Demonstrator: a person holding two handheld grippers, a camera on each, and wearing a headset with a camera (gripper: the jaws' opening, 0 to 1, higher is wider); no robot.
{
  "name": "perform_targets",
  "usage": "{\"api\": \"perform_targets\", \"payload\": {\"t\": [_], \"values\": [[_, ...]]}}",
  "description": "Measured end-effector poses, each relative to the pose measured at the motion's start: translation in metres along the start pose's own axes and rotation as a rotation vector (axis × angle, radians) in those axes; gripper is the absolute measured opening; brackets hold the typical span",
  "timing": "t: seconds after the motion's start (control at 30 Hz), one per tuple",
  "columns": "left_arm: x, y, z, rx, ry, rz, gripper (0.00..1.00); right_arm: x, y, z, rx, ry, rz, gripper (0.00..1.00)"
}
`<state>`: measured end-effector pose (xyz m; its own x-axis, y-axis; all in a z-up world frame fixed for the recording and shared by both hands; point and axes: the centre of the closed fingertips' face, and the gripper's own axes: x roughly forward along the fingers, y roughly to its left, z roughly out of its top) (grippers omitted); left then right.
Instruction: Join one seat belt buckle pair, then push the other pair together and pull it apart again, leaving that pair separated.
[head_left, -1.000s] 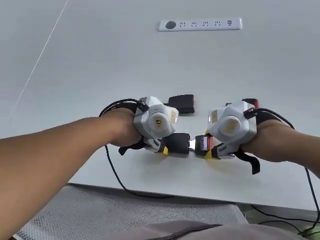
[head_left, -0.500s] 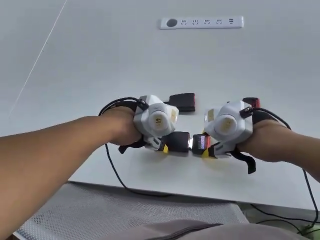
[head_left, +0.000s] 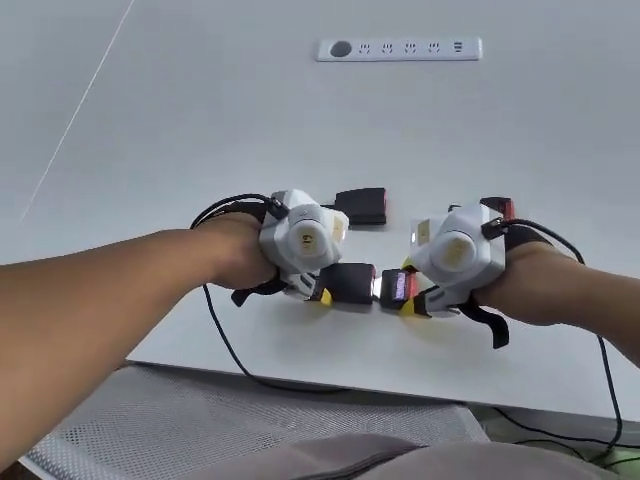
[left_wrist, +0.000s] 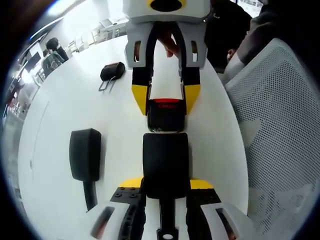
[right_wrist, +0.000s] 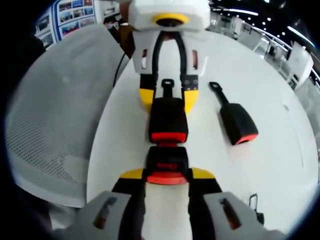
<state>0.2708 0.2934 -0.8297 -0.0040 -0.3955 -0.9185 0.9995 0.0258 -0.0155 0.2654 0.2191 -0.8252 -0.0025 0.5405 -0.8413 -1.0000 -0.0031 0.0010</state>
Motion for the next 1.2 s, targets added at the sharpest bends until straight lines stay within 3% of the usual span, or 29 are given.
{"api": "perform_targets", "payload": {"t": [0.8,1.2], "values": [[-0.0021,-0.0009,-0.0007,-0.027,-0.027,-0.002,0.3,0.0,-0.0001,-0.0002,0.005,-0.006,0.016,0.3],[-0.0015,-0.0019,0.0007,-0.014,-0.016,0.005,0.31,0.0005,0.0002,0.0003,-0.009,0.001,0.009,0.31]]}}
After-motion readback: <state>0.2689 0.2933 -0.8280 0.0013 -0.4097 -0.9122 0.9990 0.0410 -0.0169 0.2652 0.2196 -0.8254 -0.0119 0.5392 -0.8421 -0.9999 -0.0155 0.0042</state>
